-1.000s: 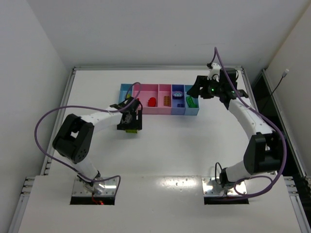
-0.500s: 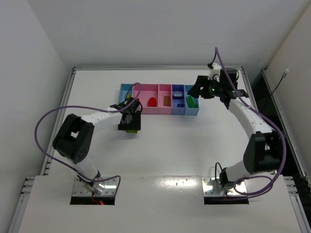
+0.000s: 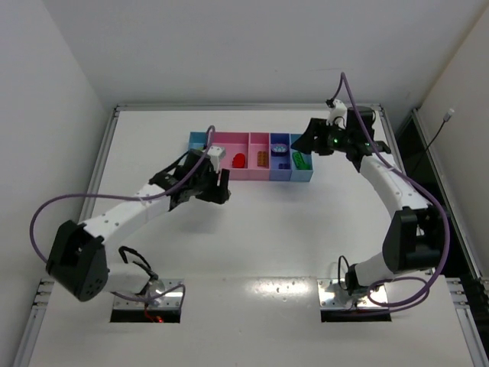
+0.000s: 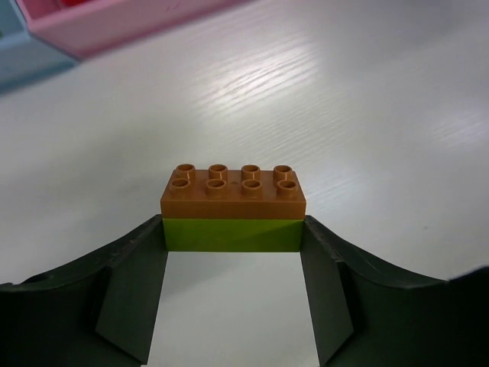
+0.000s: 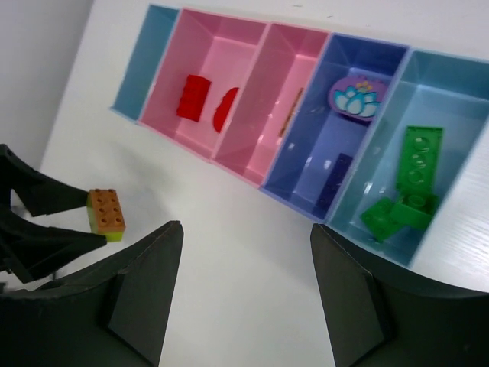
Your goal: Sort the legos into containers by color
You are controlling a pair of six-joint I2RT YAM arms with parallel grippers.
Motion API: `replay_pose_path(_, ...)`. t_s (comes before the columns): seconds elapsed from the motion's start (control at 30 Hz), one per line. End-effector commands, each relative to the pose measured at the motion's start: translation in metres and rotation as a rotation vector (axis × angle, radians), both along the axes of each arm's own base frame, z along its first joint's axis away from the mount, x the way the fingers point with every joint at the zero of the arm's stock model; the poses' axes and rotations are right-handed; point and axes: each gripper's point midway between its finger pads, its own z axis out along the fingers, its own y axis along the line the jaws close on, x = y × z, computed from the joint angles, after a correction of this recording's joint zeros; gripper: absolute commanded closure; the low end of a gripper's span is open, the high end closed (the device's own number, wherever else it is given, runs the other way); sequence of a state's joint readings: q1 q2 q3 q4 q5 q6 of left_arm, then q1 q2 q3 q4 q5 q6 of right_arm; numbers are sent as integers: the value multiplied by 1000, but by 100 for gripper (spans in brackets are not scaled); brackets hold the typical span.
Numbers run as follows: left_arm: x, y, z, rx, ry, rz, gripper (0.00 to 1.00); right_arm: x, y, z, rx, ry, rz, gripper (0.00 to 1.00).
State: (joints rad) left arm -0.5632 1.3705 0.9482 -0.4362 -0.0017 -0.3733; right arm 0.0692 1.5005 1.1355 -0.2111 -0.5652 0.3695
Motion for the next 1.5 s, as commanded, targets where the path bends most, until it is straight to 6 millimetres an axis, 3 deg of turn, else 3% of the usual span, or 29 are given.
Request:
replay_pose_path(0.0, -7, -12, 34, -139, -124, -157, 100, -12, 17, 16, 131, 18, 75, 30)
replay_pose_path(0.07, -2, -17, 58, -224, -245, -188, 100, -16, 24, 18, 149, 26, 102, 30)
replay_pose_path(0.1, -14, -22, 55, -263, -252, -247, 100, -21, 31, 20, 183, 59, 106, 30)
replay_pose_path(0.13, -11, -23, 80, -316, -353, -262, 100, -23, 34, 22, 207, 78, 110, 30)
replay_pose_path(0.23, -17, -30, 89, -333, -431, -334, 100, -25, 43, 30, 253, 132, 121, 34)
replay_pose_path(0.27, -17, -32, 91, -316, -460, -363, 100, -22, 44, 42, 254, 115, 124, 36)
replay_pose_path(0.4, -13, -38, 104, -293, -558, -430, 100, -30, 67, 47, 245, 194, 184, 37)
replay_pose_path(0.67, -6, -51, 102, -167, -673, -503, 100, -43, 102, 51, 161, 203, 273, 37)
replay_pose_path(0.7, -7, -55, 109, -161, -705, -523, 100, -47, 106, 50, 159, 213, 282, 37)
replay_pose_path(1.03, -4, -57, 117, -108, -767, -531, 100, -83, 135, 23, 64, 221, 369, 38)
replay_pose_path(1.2, -1, -60, 119, -117, -760, -525, 100, -85, 152, 33, 23, 143, 404, 39)
replay_pose_path(1.23, 0, -61, 122, -120, -770, -523, 100, -89, 155, 27, 10, 157, 419, 39)
replay_pose_path(1.47, -1, -65, 123, -132, -765, -526, 100, -85, 174, 32, 13, 136, 457, 39)
